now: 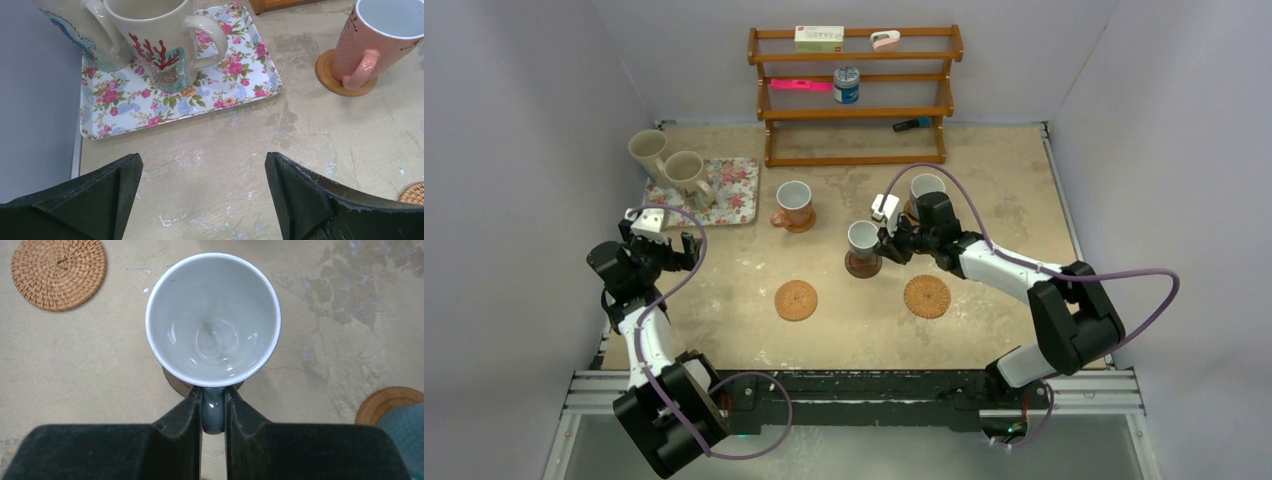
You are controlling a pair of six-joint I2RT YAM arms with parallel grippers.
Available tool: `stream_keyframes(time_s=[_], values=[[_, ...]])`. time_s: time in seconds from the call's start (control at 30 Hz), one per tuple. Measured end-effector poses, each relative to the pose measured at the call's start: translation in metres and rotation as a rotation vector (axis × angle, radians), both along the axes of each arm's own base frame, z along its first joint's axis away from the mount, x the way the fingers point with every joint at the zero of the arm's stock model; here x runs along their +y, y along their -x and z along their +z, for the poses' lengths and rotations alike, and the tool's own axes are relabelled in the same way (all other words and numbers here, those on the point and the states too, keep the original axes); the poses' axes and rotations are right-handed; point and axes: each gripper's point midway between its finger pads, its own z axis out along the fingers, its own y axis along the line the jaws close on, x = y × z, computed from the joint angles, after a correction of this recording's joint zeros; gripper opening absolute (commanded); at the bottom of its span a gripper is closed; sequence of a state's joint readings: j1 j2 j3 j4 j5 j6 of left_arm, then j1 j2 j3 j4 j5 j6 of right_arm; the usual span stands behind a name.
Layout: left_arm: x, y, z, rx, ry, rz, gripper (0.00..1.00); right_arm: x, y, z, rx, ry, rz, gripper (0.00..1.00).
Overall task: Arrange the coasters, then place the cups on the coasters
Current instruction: Place the cup on the coaster.
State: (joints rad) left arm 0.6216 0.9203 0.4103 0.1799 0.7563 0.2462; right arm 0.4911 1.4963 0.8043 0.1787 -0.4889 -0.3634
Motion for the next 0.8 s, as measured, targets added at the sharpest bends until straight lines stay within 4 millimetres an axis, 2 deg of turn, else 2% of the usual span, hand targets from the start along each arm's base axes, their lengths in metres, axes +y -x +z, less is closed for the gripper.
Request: stream_keyframes(time_s=[0.17, 0.4, 0.8], values=[[0.0, 0.0, -0.0002, 0.001, 0.0, 0.0, 1.0, -0.0022, 0.0063, -0.0094, 0.005, 0.015, 0.006, 0.0], [0.0001, -0.0001, -0.0001, 0.0, 0.0, 0.0, 1.0, -0.0027, 0.0049, -0.003, -0.037, 0.014, 0.018, 0.0], [0.0005, -0.0008, 0.0003, -0.003, -0.002, 0.0, 1.0, -0.0039, 0.0084, -0.0072, -0.062, 0.05, 0.061, 0.0]])
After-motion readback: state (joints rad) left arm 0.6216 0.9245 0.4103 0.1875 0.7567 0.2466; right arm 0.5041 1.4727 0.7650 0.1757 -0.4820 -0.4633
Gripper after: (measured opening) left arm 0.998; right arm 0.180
